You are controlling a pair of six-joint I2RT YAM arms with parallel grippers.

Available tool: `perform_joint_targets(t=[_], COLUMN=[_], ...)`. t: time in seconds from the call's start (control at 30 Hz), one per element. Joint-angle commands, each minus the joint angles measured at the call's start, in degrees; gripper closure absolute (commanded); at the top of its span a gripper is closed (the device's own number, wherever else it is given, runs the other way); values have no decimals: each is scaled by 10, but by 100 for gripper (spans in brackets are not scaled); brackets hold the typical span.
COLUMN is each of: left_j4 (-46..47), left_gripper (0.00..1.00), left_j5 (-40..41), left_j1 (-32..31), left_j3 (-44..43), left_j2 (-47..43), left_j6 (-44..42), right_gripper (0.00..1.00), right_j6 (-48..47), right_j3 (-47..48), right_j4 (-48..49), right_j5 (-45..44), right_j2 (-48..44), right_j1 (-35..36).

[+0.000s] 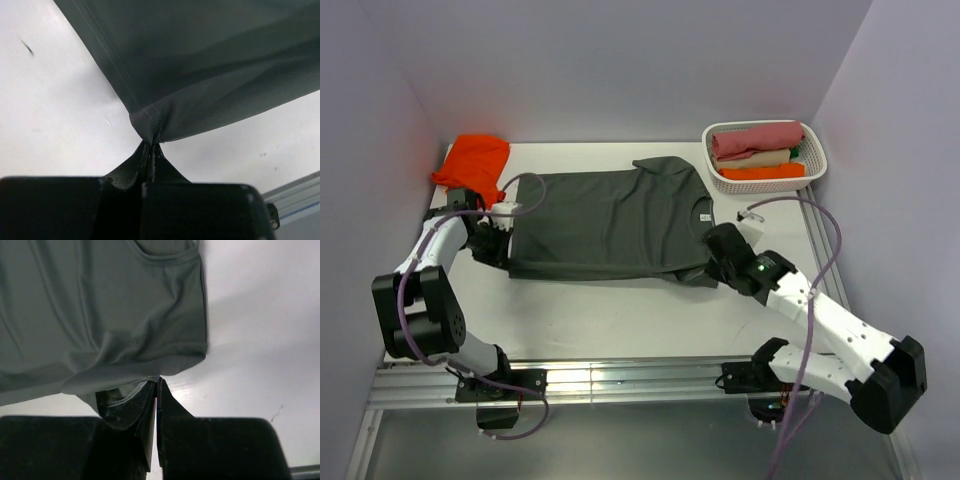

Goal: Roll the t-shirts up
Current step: Fold the tshirt

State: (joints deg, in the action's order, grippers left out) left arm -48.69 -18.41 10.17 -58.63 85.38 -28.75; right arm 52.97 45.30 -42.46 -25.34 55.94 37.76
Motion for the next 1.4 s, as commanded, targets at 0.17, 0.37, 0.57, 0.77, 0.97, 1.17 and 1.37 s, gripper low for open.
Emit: perform_joint_targets(t=[0.17, 0.37, 0.57, 0.77, 0.97, 1.17, 1.37], left_j4=[37, 49, 60, 71, 74, 79, 74], left_gripper=[100, 100, 100, 100, 100, 100, 100], left_j5=[5, 36, 62, 83, 98, 102, 105], left_j1=[-23, -38, -45, -49, -49, -50, -52], left_j3=[-123, -184, -226, -244, -257, -265, -284], left_j2=[94, 165, 219, 243, 261, 271, 282], left_j6=[55, 78, 99, 114, 125, 132, 141], right_gripper=[96, 97, 98, 99, 100, 100, 100], right_j6=[-131, -172, -207, -235, -258, -270, -277], right_j3=[95, 153, 228, 312, 356, 384, 400], right_j4=[90, 110, 113, 99, 91, 91, 87], right_j5=[42, 43, 40, 31, 22, 15, 5], right_j2=[135, 224, 311, 396, 445, 473, 500], right_j1=[-89, -117, -135, -139, -144, -150, -153])
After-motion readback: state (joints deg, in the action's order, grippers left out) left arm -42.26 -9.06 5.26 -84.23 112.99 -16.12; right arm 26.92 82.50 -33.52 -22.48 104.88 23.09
